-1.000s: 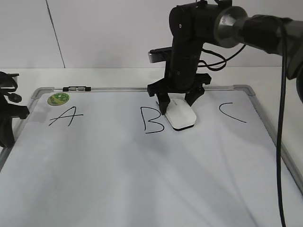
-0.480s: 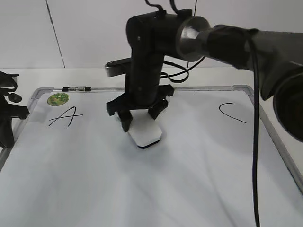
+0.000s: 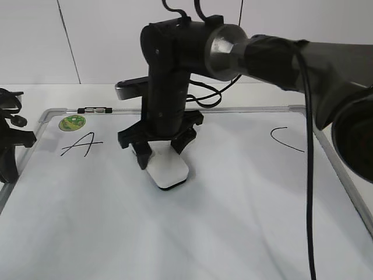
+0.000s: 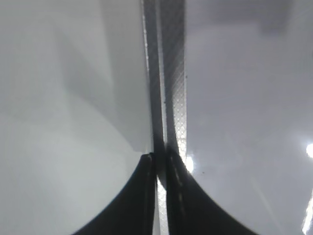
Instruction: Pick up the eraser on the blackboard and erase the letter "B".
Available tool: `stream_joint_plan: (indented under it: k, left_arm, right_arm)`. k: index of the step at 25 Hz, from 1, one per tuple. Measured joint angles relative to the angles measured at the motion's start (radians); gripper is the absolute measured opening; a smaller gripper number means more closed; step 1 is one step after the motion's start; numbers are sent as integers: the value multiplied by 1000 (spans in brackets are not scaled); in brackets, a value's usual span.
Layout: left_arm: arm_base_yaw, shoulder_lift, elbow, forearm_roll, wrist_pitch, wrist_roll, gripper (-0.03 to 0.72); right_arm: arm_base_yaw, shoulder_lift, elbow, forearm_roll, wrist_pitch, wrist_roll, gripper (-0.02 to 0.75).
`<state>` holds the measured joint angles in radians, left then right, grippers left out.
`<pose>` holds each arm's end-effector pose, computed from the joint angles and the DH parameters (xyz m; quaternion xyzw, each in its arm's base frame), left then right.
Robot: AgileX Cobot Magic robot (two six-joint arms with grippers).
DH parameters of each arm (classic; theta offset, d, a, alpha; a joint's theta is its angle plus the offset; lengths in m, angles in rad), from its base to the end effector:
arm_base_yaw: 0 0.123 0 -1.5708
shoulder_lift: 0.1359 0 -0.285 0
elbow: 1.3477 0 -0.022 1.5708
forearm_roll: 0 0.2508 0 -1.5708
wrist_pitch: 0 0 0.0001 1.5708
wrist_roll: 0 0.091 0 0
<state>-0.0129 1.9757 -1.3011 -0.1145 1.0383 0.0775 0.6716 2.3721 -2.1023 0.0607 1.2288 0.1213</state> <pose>0.3627 -0.0136 0.1562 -0.0147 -0.9983 0.0493 0.0258 0.3840 0.3119 0.1781 -0.2631 0.9610 0.0578 0.0621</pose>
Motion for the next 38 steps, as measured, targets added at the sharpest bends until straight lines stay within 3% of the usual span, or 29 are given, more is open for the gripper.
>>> stream_joint_plan:
  k: [11, 15, 20, 31, 38]
  left_arm:
    - [0, 2, 0, -20, 0, 3, 16]
    - [0, 2, 0, -24, 2, 3, 15]
    - [0, 2, 0, -24, 6, 3, 15]
    - [0, 2, 0, -22, 15, 3, 15]
    - [0, 2, 0, -24, 19, 3, 16]
  right_arm:
    - [-265, 0, -2, -128, -12, 45, 569]
    - [-287, 0, -2, -125, -12, 47, 568]
    - [-245, 0, -2, -104, -12, 41, 568]
    - [27, 1, -2, -26, -10, 34, 568]
    - [5, 1, -2, -41, -8, 40, 568]
